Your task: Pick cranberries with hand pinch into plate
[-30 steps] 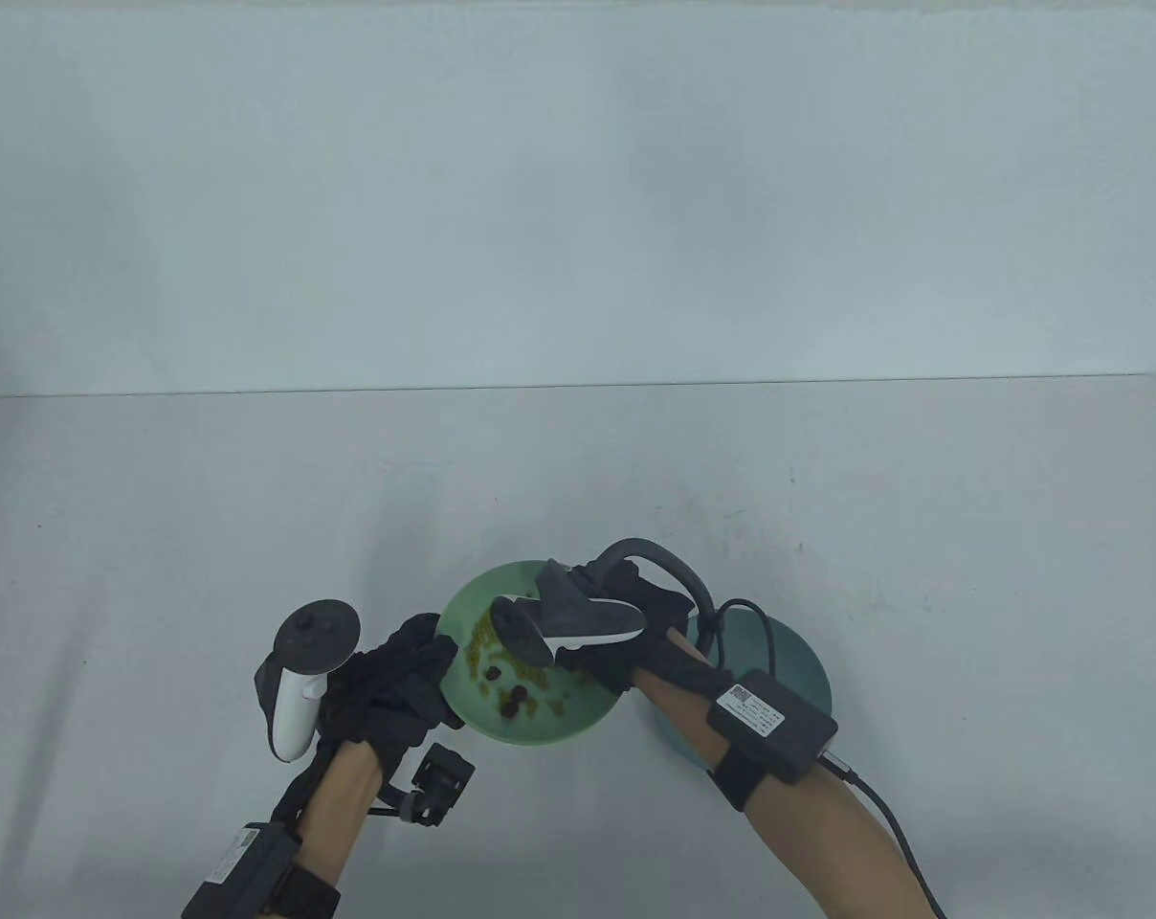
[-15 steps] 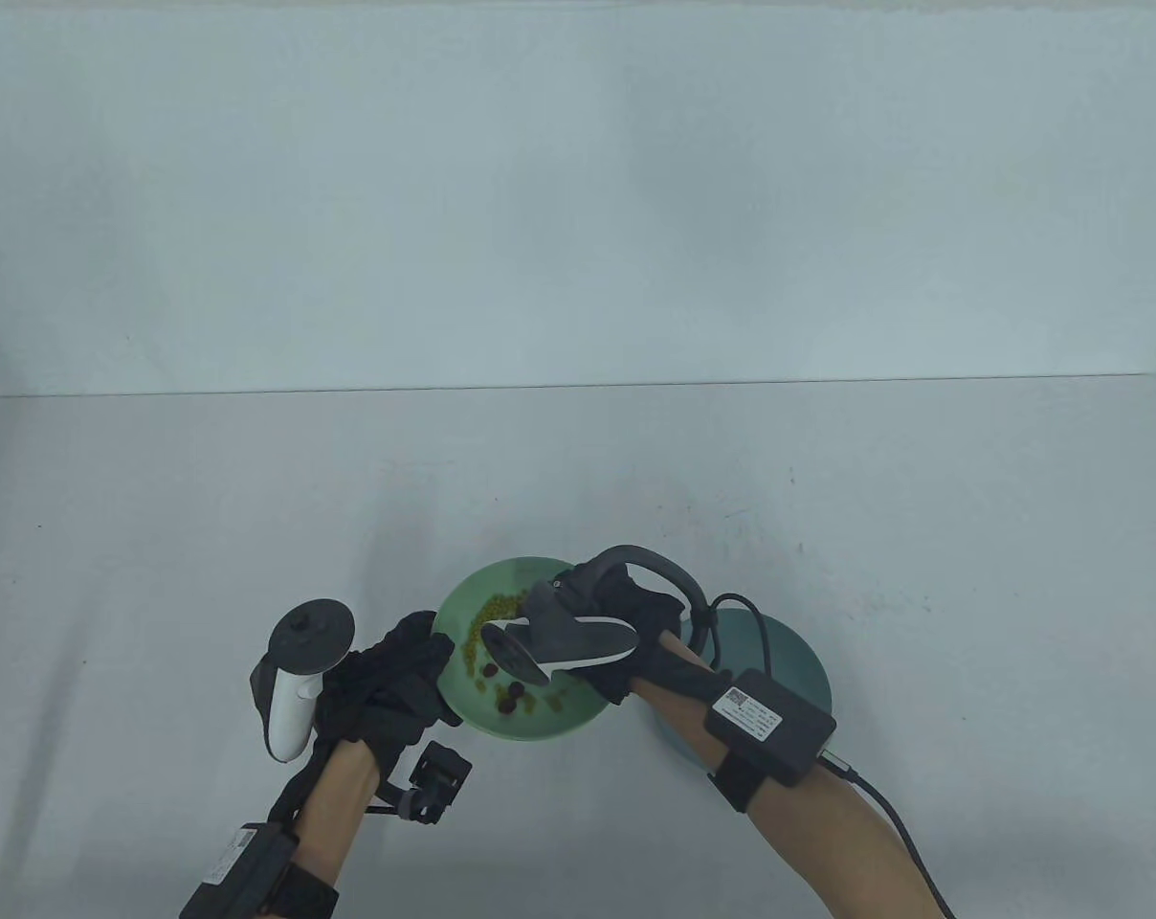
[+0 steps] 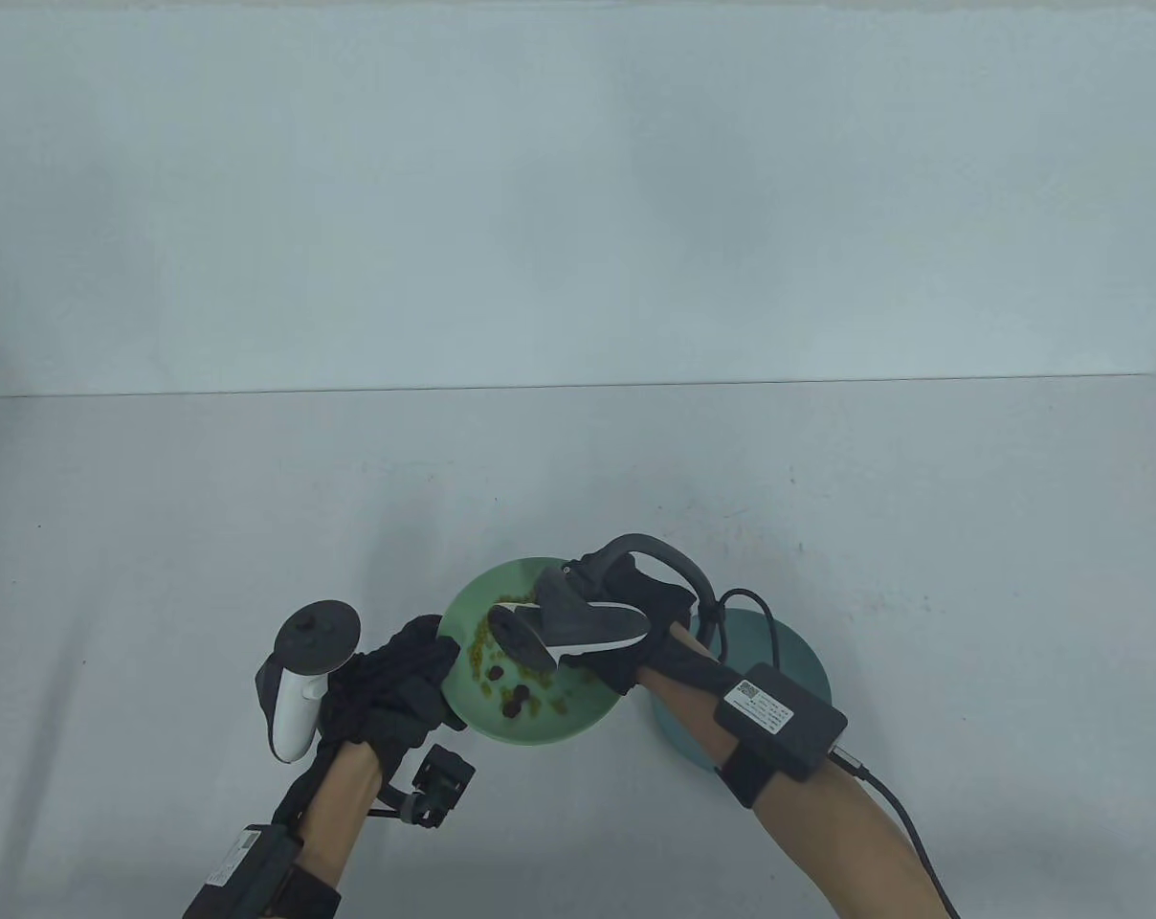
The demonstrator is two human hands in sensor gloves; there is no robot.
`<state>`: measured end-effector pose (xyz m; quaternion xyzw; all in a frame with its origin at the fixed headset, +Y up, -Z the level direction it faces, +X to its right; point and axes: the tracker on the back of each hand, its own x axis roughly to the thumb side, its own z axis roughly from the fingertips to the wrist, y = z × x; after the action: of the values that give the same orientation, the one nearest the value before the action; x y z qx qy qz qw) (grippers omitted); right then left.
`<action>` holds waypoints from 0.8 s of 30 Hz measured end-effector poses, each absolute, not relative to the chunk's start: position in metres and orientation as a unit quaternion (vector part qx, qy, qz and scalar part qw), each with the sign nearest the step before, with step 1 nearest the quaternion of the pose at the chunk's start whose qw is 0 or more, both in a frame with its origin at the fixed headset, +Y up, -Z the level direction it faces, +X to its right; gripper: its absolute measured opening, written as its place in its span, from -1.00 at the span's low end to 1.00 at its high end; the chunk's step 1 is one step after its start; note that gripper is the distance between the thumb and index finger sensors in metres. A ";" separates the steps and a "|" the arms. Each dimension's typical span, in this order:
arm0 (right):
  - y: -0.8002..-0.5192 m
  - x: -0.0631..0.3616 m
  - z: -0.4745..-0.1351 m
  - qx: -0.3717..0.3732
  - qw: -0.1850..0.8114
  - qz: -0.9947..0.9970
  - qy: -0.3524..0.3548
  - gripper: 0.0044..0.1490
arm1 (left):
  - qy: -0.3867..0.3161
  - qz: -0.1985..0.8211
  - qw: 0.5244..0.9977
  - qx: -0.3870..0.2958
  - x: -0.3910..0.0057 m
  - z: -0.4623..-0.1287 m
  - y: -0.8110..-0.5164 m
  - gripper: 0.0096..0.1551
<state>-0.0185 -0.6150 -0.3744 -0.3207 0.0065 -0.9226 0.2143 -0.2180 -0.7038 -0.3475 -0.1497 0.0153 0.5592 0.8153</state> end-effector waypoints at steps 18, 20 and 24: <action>-0.605 0.086 -0.378 -0.209 0.198 -0.958 -0.014 -0.34 | 0.025 0.541 0.829 -0.142 -0.220 -0.348 -0.704 -0.42; -0.618 0.098 -0.379 -0.196 0.195 -0.961 -0.027 -0.34 | 0.026 0.541 0.829 -0.141 -0.220 -0.348 -0.704 -0.42; -0.646 0.120 -0.382 -0.172 0.189 -0.965 -0.059 -0.34 | 0.027 0.539 0.830 -0.139 -0.220 -0.348 -0.704 -0.42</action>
<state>0.1203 -0.6458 -0.3815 -0.1724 -0.0586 -0.9650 0.1889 -0.2198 -0.7043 -0.3478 -0.1391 0.0268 0.5393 0.8301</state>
